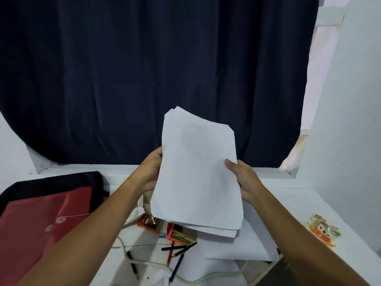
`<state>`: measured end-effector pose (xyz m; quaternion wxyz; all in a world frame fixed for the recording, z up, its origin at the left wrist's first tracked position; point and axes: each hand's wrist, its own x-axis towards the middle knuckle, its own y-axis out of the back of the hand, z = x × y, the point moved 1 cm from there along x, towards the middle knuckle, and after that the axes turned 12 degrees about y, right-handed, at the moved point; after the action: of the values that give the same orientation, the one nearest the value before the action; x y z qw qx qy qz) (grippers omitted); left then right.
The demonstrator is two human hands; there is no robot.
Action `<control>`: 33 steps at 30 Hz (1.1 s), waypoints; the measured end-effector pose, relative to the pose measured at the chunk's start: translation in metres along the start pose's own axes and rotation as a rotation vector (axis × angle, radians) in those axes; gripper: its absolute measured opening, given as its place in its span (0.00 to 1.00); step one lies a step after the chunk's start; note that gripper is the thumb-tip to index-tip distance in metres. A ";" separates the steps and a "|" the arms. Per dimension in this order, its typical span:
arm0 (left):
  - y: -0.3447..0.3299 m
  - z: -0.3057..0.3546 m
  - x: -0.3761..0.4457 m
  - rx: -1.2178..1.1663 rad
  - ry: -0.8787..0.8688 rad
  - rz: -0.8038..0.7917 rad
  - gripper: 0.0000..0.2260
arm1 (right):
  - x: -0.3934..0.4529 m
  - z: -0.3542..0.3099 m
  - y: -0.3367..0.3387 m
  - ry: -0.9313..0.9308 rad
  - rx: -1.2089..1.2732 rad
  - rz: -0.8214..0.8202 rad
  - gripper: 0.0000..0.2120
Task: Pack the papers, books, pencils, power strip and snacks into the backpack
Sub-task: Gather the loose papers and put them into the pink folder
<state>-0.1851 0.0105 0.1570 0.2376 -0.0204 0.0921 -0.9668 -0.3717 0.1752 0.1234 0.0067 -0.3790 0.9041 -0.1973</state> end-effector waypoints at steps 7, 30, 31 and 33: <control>0.010 0.008 0.003 -0.162 0.148 0.067 0.29 | 0.005 -0.011 -0.006 0.437 -0.356 0.164 0.30; -0.022 -0.043 0.024 0.141 0.027 0.260 0.12 | -0.011 -0.013 0.042 0.190 -0.432 0.169 0.19; -0.021 -0.043 0.024 0.097 0.049 0.243 0.13 | -0.007 -0.003 0.059 0.214 -0.651 0.225 0.17; -0.017 -0.045 0.021 0.062 0.081 0.229 0.13 | -0.006 0.022 0.095 0.099 -1.104 0.235 0.11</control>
<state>-0.2155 0.0228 0.1159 0.3432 0.0366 0.0736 -0.9356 -0.4285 0.2323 0.0682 -0.2131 -0.2133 0.9085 0.2893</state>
